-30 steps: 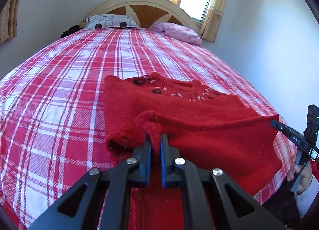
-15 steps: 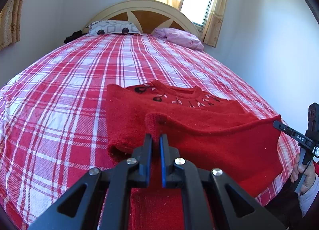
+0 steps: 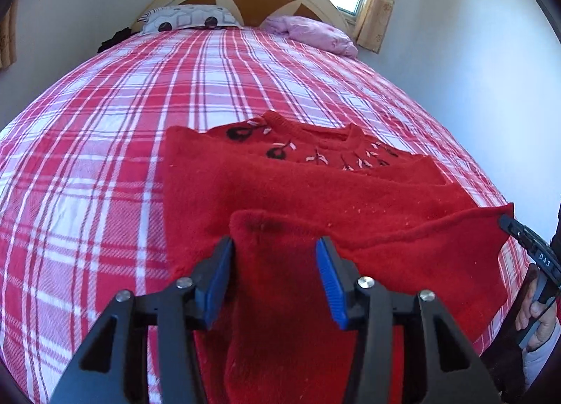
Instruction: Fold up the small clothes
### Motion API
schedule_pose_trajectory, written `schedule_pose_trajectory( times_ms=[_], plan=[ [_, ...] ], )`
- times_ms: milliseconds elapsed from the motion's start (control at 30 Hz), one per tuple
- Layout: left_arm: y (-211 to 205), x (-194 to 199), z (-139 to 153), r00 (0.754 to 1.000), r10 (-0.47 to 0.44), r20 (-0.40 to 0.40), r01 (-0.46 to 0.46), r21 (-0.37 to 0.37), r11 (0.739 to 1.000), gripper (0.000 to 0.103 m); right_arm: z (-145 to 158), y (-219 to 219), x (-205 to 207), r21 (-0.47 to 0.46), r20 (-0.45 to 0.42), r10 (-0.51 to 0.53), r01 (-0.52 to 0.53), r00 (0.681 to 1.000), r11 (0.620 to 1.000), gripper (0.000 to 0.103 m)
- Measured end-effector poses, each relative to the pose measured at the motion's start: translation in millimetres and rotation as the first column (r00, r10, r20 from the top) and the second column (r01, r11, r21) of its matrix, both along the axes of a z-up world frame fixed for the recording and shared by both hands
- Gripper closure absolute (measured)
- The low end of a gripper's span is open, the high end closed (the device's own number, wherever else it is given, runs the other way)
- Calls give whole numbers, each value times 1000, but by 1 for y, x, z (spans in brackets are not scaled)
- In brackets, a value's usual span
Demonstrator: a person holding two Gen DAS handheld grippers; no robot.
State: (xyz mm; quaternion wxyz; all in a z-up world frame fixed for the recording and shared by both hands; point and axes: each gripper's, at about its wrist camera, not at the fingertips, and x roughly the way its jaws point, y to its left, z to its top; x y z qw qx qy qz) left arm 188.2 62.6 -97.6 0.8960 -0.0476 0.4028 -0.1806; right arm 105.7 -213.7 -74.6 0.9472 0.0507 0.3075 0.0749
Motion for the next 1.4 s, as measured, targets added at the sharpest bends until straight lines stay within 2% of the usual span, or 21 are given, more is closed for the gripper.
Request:
schedule_pose_trajectory(
  times_ms=[67, 100, 267, 367, 500, 567, 667, 900, 1067, 1167, 1300, 1367, 1400],
  plan=[
    [-1, 3, -6, 999, 7, -35, -7, -2, 1000, 84, -1, 0, -2, -4, -1, -10, 10, 1000, 1000, 90],
    [-1, 3, -8, 999, 14, -49, -14, 0, 1000, 96, -1, 0, -2, -7, -1, -13, 13, 1000, 1000, 90],
    [10, -11, -2, 999, 43, -23, -44, -51, 998, 97, 3, -1, -5, -28, -4, -20, 20, 1000, 999, 90],
    [13, -22, 17, 998, 62, 31, -60, -62, 996, 97, 16, -5, -8, 2, 21, -16, 16, 1000, 1000, 90],
    [24, -21, 44, 991, 110, 70, -101, -127, 987, 97, 43, -4, -4, 16, 77, 0, -2, 997, 1000, 90],
    [27, -14, 54, 988, 129, 82, -117, -141, 983, 97, 55, -1, 6, -3, 98, 19, -18, 995, 1000, 90],
    [26, -1, 62, 984, 142, 107, -130, -117, 985, 97, 68, 3, 29, -54, 117, 39, -33, 992, 998, 90],
    [31, 51, 72, 977, 173, 122, -162, -92, 982, 97, 78, 4, 105, -117, 118, 30, -16, 993, 993, 93],
    [35, 100, 60, 970, 226, 85, -219, -91, 972, 97, 59, 6, 166, -179, 91, -17, 33, 996, 983, 94],
    [33, 124, 40, 969, 243, 43, -241, -60, 969, 97, 28, 6, 197, -205, 26, -29, 34, 999, 978, 94],
    [28, 148, 0, 959, 282, -38, -282, 18, 959, 97, -20, 6, 222, -250, -73, -63, 43, 995, 967, 94],
    [29, 154, -17, 950, 300, -84, -297, 43, 954, 96, -35, 5, 229, -255, -121, -72, 39, 990, 966, 94],
    [28, 155, -22, 948, 304, -99, -299, 58, 952, 92, -36, 5, 230, -253, -129, -71, 36, 989, 967, 94]
  ],
)
